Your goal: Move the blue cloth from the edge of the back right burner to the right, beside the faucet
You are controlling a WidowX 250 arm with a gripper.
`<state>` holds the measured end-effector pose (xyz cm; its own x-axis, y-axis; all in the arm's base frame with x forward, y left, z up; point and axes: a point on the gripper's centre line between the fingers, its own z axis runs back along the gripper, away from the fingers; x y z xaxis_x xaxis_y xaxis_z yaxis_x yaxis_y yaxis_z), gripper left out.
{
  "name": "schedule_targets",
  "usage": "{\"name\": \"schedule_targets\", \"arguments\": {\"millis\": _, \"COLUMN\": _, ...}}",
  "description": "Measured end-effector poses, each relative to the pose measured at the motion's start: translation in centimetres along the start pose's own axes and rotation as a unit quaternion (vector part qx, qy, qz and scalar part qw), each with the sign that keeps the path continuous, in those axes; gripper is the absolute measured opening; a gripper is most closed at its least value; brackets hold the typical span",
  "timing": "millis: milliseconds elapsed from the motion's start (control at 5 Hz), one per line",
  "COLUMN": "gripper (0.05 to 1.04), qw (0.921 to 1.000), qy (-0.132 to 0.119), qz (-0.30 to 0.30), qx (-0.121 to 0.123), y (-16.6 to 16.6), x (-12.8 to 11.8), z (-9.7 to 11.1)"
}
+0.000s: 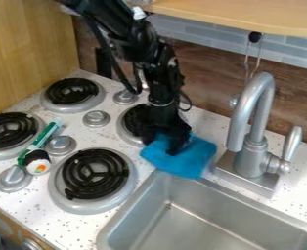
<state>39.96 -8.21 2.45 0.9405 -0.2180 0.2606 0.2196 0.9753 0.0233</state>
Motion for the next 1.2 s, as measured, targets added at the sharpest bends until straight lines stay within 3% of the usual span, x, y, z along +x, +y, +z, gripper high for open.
{"name": "schedule_targets", "arguments": {"millis": 600, "gripper": 1.001, "qw": 0.9996, "qy": -0.009, "qz": -0.006, "qx": -0.027, "y": -2.4, "x": 2.9, "z": -0.4}}
{"name": "schedule_targets", "arguments": {"millis": 1200, "gripper": 1.001, "qw": 0.9994, "qy": -0.005, "qz": -0.020, "qx": -0.030, "y": -3.4, "x": 3.3, "z": -1.1}}
